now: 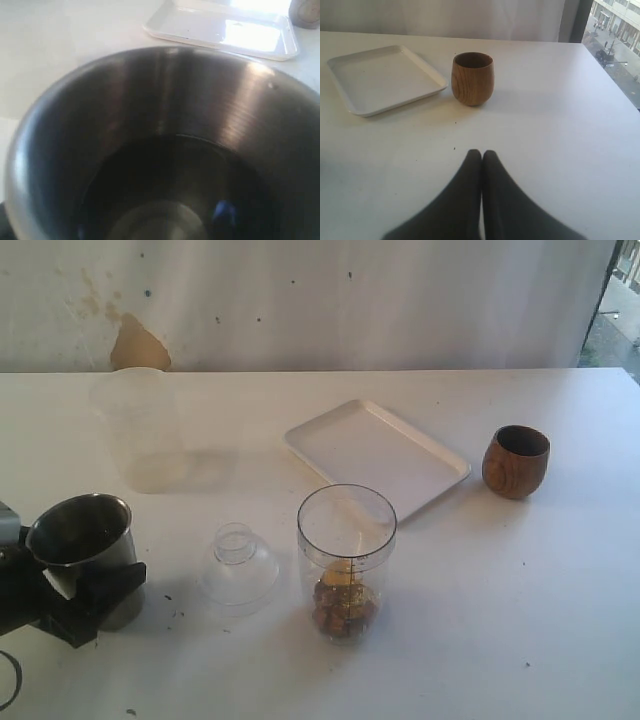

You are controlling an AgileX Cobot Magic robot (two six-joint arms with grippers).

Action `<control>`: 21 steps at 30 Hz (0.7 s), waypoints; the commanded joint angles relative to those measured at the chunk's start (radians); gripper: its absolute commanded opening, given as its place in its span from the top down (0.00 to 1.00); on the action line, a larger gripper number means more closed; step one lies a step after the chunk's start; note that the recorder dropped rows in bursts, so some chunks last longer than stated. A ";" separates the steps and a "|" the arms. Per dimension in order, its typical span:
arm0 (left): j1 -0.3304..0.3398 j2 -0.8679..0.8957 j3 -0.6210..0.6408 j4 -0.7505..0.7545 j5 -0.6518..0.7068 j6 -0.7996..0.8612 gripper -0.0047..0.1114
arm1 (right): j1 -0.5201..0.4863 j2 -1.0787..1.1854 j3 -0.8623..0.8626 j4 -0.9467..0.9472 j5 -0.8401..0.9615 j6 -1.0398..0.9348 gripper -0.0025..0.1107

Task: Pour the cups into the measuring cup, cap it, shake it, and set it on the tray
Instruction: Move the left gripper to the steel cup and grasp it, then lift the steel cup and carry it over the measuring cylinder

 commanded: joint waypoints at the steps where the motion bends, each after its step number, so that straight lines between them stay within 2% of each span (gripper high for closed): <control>1: -0.006 0.001 -0.004 0.043 -0.010 -0.001 0.60 | 0.005 -0.007 0.003 -0.001 -0.007 0.005 0.98; 3: -0.006 0.001 -0.004 0.081 -0.010 -0.001 0.80 | 0.005 -0.007 0.003 -0.001 -0.007 0.005 0.98; 5: -0.006 0.001 -0.004 0.106 -0.010 0.004 0.96 | 0.005 -0.007 0.003 0.001 -0.007 0.005 0.98; 11: -0.006 0.001 -0.011 0.109 -0.010 0.001 0.96 | 0.005 -0.007 0.003 0.000 -0.007 0.005 0.98; 17: -0.006 -0.004 -0.087 0.149 -0.010 -0.186 0.96 | 0.005 -0.007 0.003 0.000 -0.007 0.005 0.98; 21: -0.013 -0.048 -0.141 0.174 -0.010 -0.254 0.96 | 0.005 -0.007 0.003 0.000 -0.007 0.005 0.98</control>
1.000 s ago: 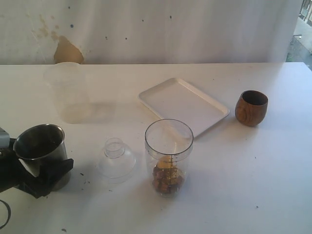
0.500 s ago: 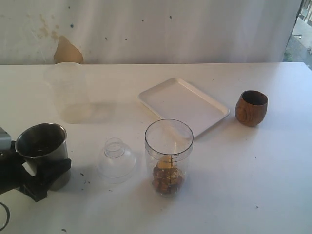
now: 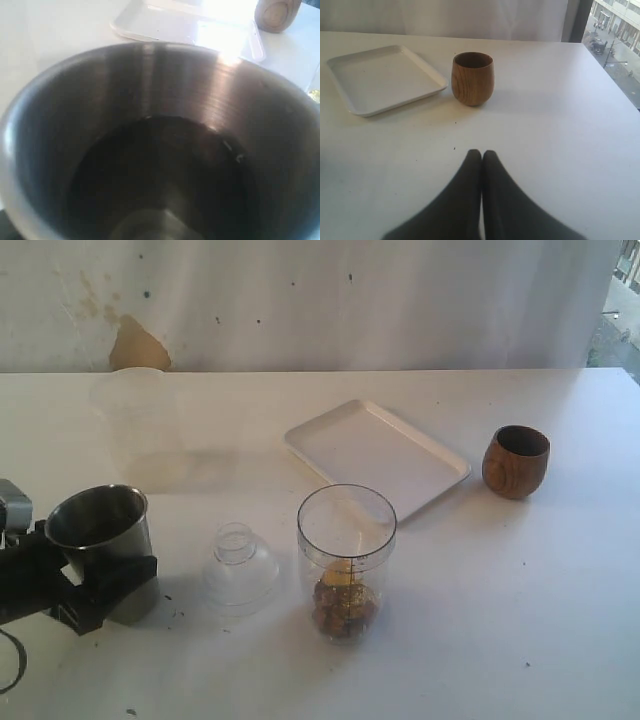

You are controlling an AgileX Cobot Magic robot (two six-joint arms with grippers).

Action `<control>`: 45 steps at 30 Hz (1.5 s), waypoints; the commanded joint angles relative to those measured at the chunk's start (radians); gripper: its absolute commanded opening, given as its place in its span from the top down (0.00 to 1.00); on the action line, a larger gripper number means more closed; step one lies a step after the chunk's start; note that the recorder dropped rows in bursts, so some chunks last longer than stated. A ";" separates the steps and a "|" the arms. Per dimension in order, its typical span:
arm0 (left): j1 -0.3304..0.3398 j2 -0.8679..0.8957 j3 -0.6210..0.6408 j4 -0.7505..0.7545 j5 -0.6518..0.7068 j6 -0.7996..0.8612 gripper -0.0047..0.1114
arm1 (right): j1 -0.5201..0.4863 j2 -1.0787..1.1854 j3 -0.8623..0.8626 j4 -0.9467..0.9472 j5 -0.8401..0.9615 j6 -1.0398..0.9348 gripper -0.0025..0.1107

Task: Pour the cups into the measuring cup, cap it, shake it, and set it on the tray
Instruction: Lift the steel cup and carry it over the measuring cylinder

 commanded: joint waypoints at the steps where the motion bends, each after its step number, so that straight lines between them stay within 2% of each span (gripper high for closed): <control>1: -0.019 -0.061 -0.060 0.023 -0.055 -0.096 0.96 | 0.005 -0.007 0.003 0.000 -0.009 0.005 0.98; 8: -0.095 -0.139 -0.143 0.006 -0.055 -0.214 0.96 | 0.005 -0.007 0.003 -0.002 -0.009 0.005 0.98; 13: -0.185 -0.150 -0.231 -0.017 -0.051 -0.296 0.96 | 0.005 -0.007 0.003 -0.002 -0.009 0.005 0.98; 20: -0.344 -0.150 -0.381 -0.021 0.144 -0.328 0.96 | 0.005 -0.007 0.003 -0.002 -0.009 0.005 0.98; 29: -0.489 -0.148 -0.538 -0.014 0.333 -0.320 0.96 | 0.005 -0.007 0.003 -0.002 -0.009 0.005 0.98; 36: -0.541 -0.148 -0.563 -0.014 0.376 -0.235 0.96 | 0.005 -0.007 0.003 -0.002 -0.009 0.005 0.98; 45: -0.553 -0.146 -0.563 -0.007 0.382 -0.207 0.96 | 0.005 -0.007 0.003 -0.002 -0.009 0.005 0.98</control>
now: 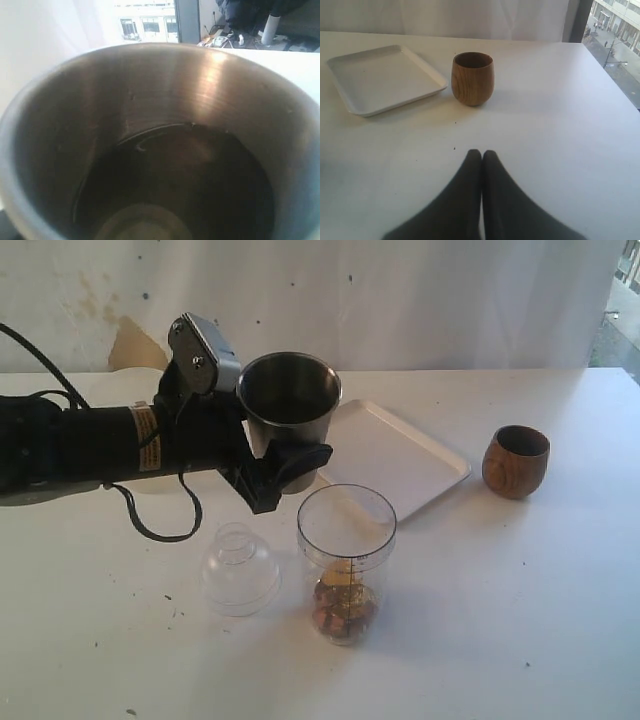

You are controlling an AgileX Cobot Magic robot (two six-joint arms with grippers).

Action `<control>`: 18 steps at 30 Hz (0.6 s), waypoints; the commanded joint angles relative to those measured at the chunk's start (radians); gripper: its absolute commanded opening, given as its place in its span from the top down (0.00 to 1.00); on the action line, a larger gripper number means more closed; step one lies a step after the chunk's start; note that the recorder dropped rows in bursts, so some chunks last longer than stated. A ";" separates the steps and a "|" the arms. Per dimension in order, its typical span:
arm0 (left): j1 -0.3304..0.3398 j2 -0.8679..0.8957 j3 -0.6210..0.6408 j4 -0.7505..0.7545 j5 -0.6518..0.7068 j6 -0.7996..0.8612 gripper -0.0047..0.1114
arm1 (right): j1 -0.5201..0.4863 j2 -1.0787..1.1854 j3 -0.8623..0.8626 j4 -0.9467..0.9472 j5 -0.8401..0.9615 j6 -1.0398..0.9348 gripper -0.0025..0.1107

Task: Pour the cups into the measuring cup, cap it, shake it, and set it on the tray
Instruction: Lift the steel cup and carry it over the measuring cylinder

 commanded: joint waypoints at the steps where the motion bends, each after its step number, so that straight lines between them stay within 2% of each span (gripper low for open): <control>1: -0.006 -0.015 -0.014 -0.025 -0.039 0.022 0.96 | 0.005 -0.007 0.003 -0.002 -0.009 0.005 0.98; 6: -0.006 -0.015 -0.014 -0.025 -0.051 0.090 0.96 | 0.005 -0.007 0.003 -0.002 -0.009 0.005 0.98; 12: -0.017 -0.010 -0.018 -0.064 -0.047 0.027 0.96 | 0.005 -0.007 0.003 -0.002 -0.009 0.005 0.98; 18: -0.023 0.060 -0.091 -0.049 -0.047 0.006 0.96 | 0.005 -0.007 0.003 -0.002 -0.009 0.020 0.98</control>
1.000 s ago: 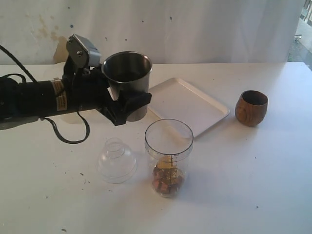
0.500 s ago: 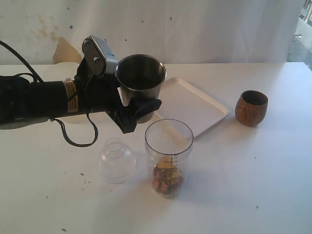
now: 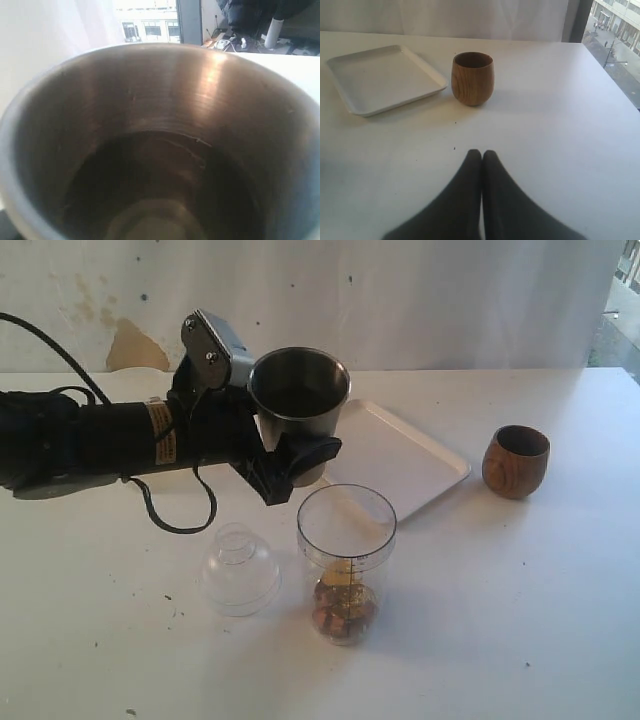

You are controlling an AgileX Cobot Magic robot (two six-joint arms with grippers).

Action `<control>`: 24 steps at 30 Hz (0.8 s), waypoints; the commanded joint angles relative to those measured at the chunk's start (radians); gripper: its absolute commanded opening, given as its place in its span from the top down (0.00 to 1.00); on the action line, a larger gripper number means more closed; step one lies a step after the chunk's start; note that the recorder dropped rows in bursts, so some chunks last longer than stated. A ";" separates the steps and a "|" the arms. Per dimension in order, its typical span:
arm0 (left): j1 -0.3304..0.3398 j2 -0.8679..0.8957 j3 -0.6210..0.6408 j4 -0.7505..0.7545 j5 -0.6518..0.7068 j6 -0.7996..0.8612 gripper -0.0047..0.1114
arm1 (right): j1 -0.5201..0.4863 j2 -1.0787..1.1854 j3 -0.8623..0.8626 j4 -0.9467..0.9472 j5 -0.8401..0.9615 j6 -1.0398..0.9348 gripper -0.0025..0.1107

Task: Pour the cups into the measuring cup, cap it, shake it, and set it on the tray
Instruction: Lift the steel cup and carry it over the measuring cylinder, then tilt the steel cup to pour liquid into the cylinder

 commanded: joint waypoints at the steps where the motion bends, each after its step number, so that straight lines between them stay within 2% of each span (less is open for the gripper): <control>1: -0.007 0.018 -0.050 -0.015 -0.054 -0.005 0.96 | 0.005 -0.007 0.003 -0.002 -0.009 0.022 0.98; 6: -0.024 0.019 -0.054 0.073 -0.050 0.023 0.96 | 0.005 -0.007 0.003 -0.002 -0.009 0.022 0.98; 24: -0.024 0.019 -0.054 0.077 -0.044 0.285 0.96 | 0.005 -0.007 0.003 -0.002 -0.009 0.022 0.98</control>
